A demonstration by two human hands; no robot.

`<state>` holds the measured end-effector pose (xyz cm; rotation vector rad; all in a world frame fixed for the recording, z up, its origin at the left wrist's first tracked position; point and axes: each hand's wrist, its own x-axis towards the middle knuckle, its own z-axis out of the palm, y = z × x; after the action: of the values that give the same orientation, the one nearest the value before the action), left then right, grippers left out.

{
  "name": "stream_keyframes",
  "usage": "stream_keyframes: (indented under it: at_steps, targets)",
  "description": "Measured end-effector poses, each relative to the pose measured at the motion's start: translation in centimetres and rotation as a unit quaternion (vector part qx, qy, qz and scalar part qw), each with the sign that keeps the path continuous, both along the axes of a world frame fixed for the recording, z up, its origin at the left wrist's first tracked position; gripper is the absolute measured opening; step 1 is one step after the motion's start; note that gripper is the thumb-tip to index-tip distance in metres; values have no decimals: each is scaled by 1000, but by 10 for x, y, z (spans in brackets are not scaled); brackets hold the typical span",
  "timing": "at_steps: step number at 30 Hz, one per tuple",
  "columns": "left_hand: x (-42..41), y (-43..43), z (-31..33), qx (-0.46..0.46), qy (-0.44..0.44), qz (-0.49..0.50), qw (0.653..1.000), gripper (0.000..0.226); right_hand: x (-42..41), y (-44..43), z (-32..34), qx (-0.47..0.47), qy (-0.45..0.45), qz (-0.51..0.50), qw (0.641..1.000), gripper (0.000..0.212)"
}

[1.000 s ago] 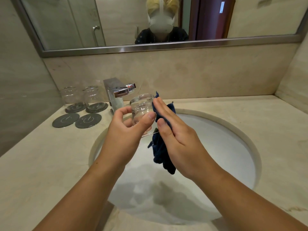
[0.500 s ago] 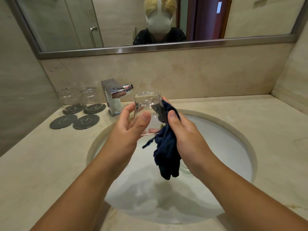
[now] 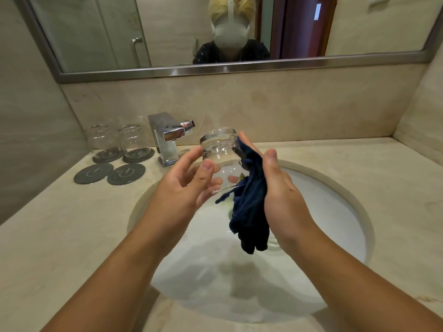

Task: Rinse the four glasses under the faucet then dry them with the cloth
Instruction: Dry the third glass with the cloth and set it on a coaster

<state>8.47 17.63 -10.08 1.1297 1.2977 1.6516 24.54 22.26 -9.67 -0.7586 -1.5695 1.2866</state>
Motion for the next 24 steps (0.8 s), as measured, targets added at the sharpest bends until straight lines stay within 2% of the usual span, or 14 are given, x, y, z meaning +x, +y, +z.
stream_keyframes:
  at_steps: [2,5,11,14,15,17,20,24]
  targets:
    - [-2,1,-1,-5,-21,-12,1000,46,2,2,1,-31,30,3,999,40]
    - [-1,2,-3,-14,-36,-27,999,57,2,7,-2,-52,44,41,997,33]
    - [7,7,-5,-18,-34,-4,999,30,1,9,-9,48,-47,47,997,45]
    - [11,4,1,0,-8,0,1000,53,-2,4,-9,116,-65,36,990,48]
    - [11,4,1,5,-2,4,1000,53,-3,4,-9,120,-64,37,990,48]
    - [11,2,4,10,-2,0,1000,49,-3,6,-10,105,-53,41,992,46]
    - [12,0,5,26,-28,-35,999,57,-1,8,-10,33,-12,49,998,43]
    - [18,0,7,24,-33,-48,998,51,-2,10,-11,-33,21,51,998,42]
